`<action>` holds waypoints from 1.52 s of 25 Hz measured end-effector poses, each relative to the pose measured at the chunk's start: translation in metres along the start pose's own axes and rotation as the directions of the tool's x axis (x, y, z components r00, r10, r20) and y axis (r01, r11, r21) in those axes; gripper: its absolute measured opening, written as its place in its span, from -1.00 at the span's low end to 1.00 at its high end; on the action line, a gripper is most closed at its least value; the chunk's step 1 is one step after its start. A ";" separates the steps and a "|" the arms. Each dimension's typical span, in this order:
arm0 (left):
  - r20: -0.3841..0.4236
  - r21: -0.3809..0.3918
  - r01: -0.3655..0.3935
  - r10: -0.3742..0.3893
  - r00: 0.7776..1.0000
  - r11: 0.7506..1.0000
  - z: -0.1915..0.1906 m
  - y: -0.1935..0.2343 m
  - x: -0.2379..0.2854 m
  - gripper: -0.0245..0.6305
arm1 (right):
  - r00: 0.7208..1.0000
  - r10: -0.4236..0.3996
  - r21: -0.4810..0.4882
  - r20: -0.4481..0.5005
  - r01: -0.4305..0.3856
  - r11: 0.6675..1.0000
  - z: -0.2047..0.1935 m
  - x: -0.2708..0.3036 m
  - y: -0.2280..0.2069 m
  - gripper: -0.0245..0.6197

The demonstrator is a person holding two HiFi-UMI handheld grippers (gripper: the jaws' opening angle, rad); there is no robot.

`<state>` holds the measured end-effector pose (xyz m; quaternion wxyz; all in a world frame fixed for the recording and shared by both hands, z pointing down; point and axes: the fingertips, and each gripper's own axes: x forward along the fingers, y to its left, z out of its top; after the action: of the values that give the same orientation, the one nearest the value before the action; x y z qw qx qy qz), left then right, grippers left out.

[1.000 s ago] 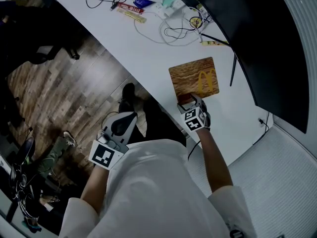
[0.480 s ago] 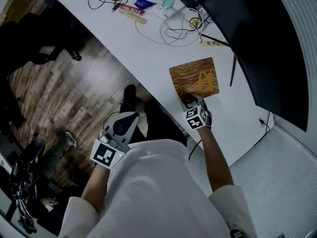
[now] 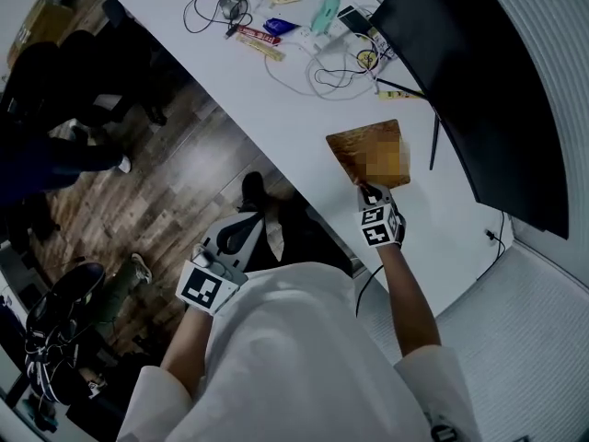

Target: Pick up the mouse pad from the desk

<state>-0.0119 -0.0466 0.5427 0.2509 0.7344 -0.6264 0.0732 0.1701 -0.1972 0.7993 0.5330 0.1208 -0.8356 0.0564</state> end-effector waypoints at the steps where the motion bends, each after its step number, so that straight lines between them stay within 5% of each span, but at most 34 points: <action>1: 0.004 0.008 -0.002 0.002 1.000 1.000 0.000 0.000 -0.003 -0.87 | 1.000 -0.014 0.021 0.019 0.014 1.000 0.004 -0.008 -0.002 -0.77; 9: 0.048 0.060 0.019 -0.022 0.999 0.998 0.017 0.018 -0.025 -0.87 | 0.976 -0.143 0.202 0.162 0.109 0.973 0.043 -0.074 -0.021 -0.77; 14: 0.037 0.100 0.063 -0.067 0.997 0.993 0.024 0.029 -0.042 -0.87 | 0.949 -0.221 0.348 0.226 0.133 0.928 0.063 -0.112 -0.021 -0.77; 21: 0.076 0.182 0.158 -0.175 0.982 0.970 0.028 0.044 -0.078 -0.87 | 0.885 -0.328 0.521 0.331 0.118 0.845 0.097 -0.169 0.006 -0.77; 38: 0.108 0.262 0.315 -0.352 0.930 0.912 0.052 0.020 -0.100 -0.87 | 0.704 -0.514 0.643 0.490 0.107 0.759 0.117 -0.322 0.081 -0.77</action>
<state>-0.0618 0.0157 0.4611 0.1205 0.8588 -0.4955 0.0481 0.1762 -0.0994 0.4615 0.1541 0.4323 -0.8735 0.1626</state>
